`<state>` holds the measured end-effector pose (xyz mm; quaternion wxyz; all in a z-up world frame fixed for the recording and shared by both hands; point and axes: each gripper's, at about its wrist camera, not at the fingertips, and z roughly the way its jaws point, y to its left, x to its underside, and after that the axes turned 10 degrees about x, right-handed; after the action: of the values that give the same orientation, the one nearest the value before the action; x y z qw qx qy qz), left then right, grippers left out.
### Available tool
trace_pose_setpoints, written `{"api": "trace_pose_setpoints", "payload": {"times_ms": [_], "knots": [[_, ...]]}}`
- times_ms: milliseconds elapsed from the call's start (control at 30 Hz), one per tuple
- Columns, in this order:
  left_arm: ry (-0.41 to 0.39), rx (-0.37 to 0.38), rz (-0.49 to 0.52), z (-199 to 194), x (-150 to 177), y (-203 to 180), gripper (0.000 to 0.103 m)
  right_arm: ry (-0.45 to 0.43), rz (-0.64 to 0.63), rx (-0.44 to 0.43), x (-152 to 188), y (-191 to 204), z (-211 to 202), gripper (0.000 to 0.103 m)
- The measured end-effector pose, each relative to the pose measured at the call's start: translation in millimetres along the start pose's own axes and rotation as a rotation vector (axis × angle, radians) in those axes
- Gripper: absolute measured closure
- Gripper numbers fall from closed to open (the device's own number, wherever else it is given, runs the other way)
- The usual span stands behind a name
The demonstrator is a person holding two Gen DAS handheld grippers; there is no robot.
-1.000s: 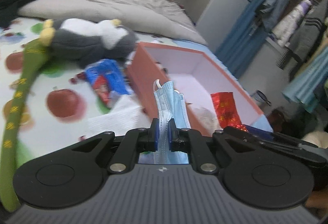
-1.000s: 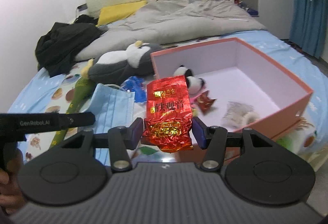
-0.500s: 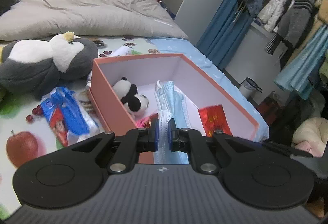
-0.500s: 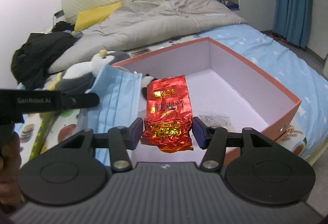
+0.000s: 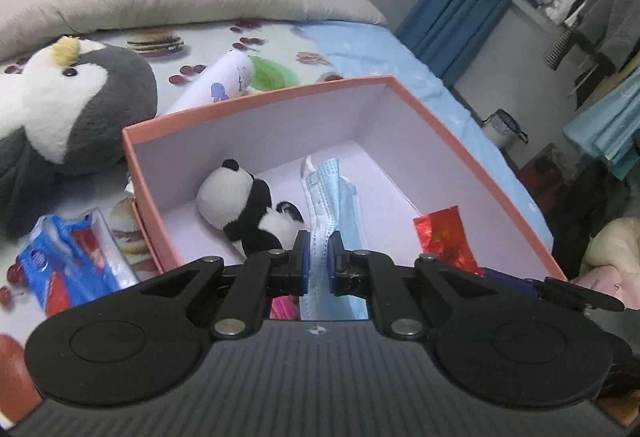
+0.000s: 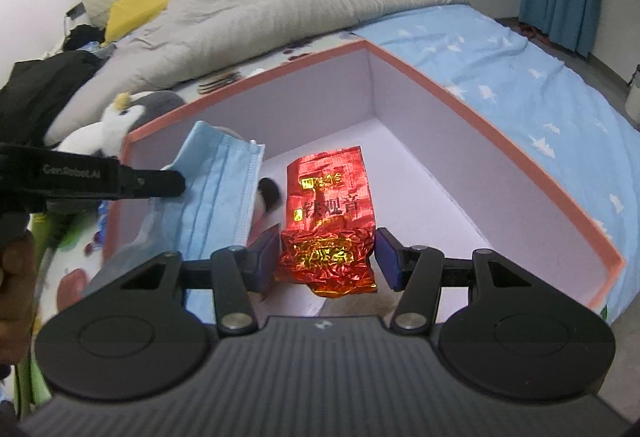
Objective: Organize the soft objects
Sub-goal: 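Carry the blue mask and red candy packet over the pink box, then open both tools to drop the mask and candy packet into the box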
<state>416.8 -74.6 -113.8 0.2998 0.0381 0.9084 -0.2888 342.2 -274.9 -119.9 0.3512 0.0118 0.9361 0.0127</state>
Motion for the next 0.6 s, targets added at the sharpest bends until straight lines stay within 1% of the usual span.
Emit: {"api": "trace_pose_setpoints", "payload": {"times_ms": [133, 233, 267, 300, 367, 433, 500, 600], "knots": [[0.028, 0.001, -0.012, 18.6, -5.9, 7.8, 0.092, 0.024, 0.003, 0.017, -5.6, -4.5, 15.4, 0.047], [0.041, -0.017, -0.012, 25.5, -6.4, 9.6, 0.09, 0.036, 0.007, 0.015, -4.4, -7.3, 19.8, 0.046], [0.047, -0.023, -0.01, 26.5, -5.9, 9.4, 0.086, 0.04, 0.006, 0.014, -3.8, -7.2, 19.9, 0.046], [0.045, -0.027, -0.007, 26.2, -5.0, 8.4, 0.075, 0.043, 0.006, 0.014, -2.8, -6.9, 19.4, 0.044], [0.034, -0.023, 0.004, 22.2, -2.2, 5.4, 0.067, 0.05, 0.015, 0.006, -0.5, -7.6, 17.2, 0.041], [0.017, -0.029, 0.009, 13.4, 0.1, 0.1, 0.066, 0.05, 0.013, -0.001, 1.5, -7.9, 12.2, 0.039], [0.001, -0.031, 0.013, 3.2, 2.3, -4.9, 0.066, 0.034, 0.01, 0.007, 3.7, -7.4, 3.4, 0.039], [-0.025, -0.032, 0.032, -17.4, 9.6, -15.7, 0.066, 0.009, 0.013, -0.005, 8.0, -6.2, -14.0, 0.039]]}}
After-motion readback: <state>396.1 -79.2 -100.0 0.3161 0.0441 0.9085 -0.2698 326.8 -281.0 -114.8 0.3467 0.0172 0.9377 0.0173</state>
